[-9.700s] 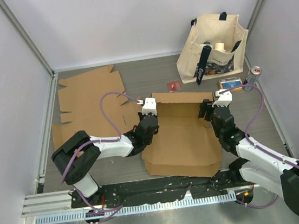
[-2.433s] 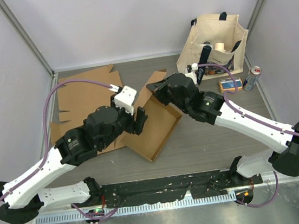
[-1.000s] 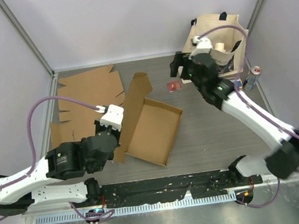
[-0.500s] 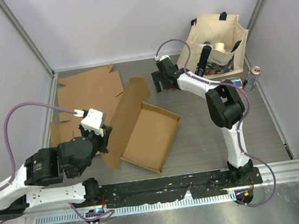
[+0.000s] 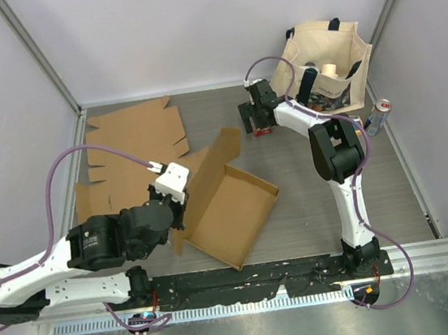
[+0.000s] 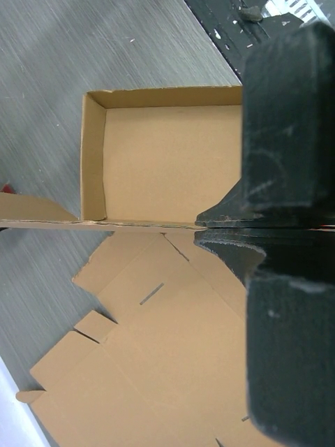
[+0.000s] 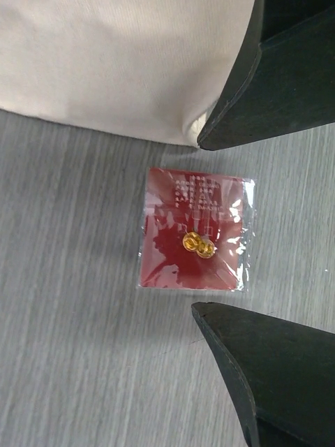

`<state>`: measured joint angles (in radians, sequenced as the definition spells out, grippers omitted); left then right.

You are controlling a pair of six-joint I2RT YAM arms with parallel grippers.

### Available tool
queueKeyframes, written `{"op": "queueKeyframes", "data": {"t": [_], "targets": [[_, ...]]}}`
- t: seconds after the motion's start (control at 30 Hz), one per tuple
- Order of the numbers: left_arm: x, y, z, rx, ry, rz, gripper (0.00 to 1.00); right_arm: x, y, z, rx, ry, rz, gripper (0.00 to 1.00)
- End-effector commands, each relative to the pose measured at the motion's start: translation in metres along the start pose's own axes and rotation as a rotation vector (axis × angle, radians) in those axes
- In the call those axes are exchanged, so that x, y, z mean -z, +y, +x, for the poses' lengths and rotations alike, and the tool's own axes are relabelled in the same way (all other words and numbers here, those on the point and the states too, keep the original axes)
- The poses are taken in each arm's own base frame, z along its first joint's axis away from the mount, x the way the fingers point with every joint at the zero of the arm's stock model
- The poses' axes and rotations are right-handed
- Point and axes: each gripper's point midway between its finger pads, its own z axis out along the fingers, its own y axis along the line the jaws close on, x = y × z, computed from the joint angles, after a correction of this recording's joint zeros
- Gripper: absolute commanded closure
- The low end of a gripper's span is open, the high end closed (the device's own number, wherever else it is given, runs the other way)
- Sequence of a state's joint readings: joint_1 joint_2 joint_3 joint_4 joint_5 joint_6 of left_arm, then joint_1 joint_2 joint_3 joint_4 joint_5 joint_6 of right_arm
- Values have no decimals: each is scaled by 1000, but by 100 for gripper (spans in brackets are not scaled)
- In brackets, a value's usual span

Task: Fold the paper box

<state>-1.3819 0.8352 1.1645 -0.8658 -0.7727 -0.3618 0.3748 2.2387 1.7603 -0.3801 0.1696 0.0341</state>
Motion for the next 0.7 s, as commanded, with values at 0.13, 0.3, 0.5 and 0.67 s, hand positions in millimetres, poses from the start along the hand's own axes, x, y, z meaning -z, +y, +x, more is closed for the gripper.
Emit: {"op": "queueKeyframes", "data": {"t": [0.13,0.3,0.5,0.67], "targets": [[-4,-11,-20,93,-53,11,100,-5,20,11,24,15,-74,4],[-3,-12,-23,100,-57,18,100,-11,15,27,27,51,-47,5],[-3,-9,-25,104,-62,-3,100,-16,10,43,27,89,-16,15],[-6,-7,-24,97,-55,-35,100,-15,15,50,6,104,-45,45]]}}
